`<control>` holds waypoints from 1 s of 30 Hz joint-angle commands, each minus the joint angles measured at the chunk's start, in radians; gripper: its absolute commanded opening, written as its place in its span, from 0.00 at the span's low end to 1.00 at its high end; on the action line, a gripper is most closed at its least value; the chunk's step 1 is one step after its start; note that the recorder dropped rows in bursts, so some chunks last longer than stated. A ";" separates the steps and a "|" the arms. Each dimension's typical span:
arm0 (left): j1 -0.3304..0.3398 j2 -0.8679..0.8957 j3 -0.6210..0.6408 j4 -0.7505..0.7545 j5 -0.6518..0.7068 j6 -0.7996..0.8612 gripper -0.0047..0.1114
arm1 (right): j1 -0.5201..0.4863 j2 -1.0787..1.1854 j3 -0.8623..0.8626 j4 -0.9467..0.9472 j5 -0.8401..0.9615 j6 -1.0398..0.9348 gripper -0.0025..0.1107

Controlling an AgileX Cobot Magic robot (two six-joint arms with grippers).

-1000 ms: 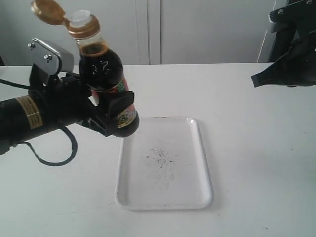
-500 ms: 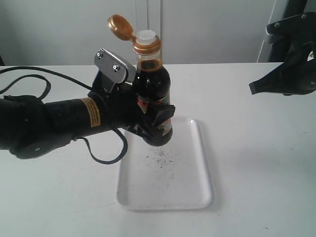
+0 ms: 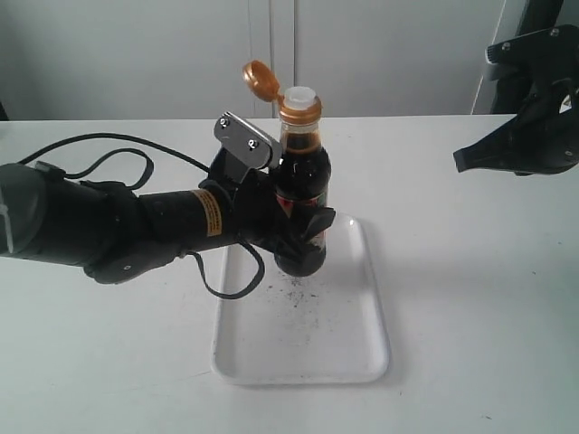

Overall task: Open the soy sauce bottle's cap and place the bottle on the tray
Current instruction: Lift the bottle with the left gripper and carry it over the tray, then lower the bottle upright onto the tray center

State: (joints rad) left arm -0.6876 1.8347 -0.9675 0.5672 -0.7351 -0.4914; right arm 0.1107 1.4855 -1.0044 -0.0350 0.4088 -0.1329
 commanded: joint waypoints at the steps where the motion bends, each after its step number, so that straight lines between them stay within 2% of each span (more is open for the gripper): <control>1: -0.006 0.008 -0.036 -0.036 -0.081 0.002 0.04 | -0.002 0.000 0.005 0.008 -0.015 0.005 0.02; 11: -0.006 0.075 -0.047 -0.101 -0.115 0.047 0.04 | -0.002 0.000 0.005 0.014 -0.003 0.005 0.02; 17: -0.006 0.079 -0.045 -0.095 -0.096 0.047 0.04 | -0.002 0.000 0.005 0.014 -0.005 0.005 0.02; 19: -0.006 0.079 -0.045 -0.095 -0.078 0.047 0.07 | -0.002 0.000 0.005 0.014 -0.005 0.005 0.02; 22: -0.006 0.079 -0.045 -0.095 -0.064 0.047 0.23 | -0.002 0.000 0.005 0.014 -0.005 0.005 0.02; 27: -0.006 0.079 -0.045 -0.085 -0.057 0.047 0.78 | -0.002 0.000 0.005 0.016 -0.007 0.005 0.02; 29: -0.006 0.079 -0.045 -0.080 -0.043 0.051 0.95 | -0.002 0.000 0.005 0.016 -0.007 0.005 0.02; 30: -0.006 0.077 -0.045 -0.080 -0.032 0.056 0.94 | -0.002 0.000 0.005 0.016 -0.007 0.005 0.02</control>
State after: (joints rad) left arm -0.6876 1.9265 -1.0069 0.4870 -0.7674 -0.4470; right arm 0.1107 1.4855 -1.0044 -0.0212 0.4103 -0.1329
